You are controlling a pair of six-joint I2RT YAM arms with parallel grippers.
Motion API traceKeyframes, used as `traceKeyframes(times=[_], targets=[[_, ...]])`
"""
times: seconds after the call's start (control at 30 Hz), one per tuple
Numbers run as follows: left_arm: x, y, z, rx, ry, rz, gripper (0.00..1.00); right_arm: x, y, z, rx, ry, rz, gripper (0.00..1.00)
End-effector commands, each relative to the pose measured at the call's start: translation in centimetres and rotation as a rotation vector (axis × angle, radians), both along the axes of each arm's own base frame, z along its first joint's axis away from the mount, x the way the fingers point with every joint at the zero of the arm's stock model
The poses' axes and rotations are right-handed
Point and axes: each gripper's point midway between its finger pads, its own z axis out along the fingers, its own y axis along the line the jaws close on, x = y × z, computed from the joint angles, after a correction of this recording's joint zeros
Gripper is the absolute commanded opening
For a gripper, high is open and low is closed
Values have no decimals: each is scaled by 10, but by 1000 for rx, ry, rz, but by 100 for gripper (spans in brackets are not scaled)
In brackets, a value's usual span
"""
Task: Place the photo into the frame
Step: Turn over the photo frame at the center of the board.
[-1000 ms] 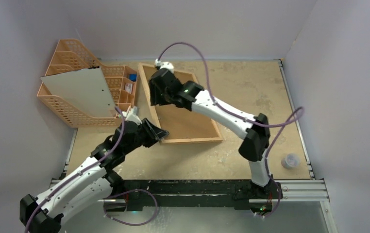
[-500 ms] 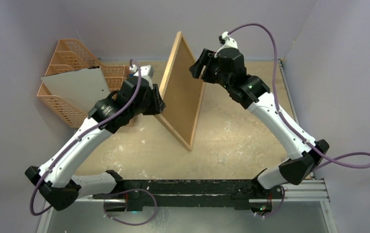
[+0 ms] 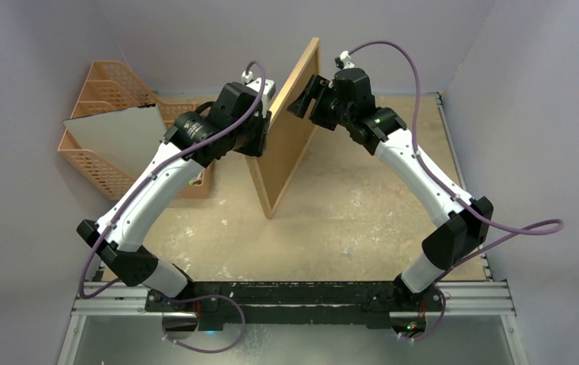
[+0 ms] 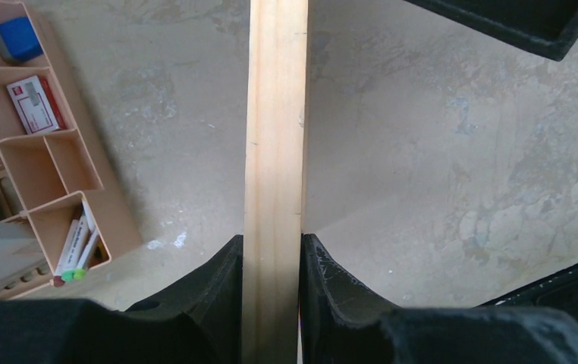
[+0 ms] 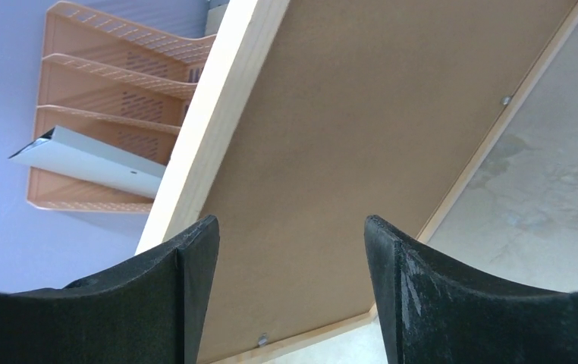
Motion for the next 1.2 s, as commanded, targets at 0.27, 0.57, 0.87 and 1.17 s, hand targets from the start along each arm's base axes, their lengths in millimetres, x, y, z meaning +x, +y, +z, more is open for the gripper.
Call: traceKeyframes(times=[0.27, 0.57, 0.87, 1.17], targets=[[13, 1, 21, 42, -87, -48, 0, -2, 21, 76, 245, -121, 98, 74], [7, -14, 15, -3, -94, -145, 1, 38, 22, 41, 153, -3, 31, 71], [-2, -41, 2, -84, -59, -282, 16, 39, 7, 21, 86, 43, 1, 68], [-44, -91, 29, -353, -114, -611, 66, 41, -33, 25, 100, 15, -20, 62]])
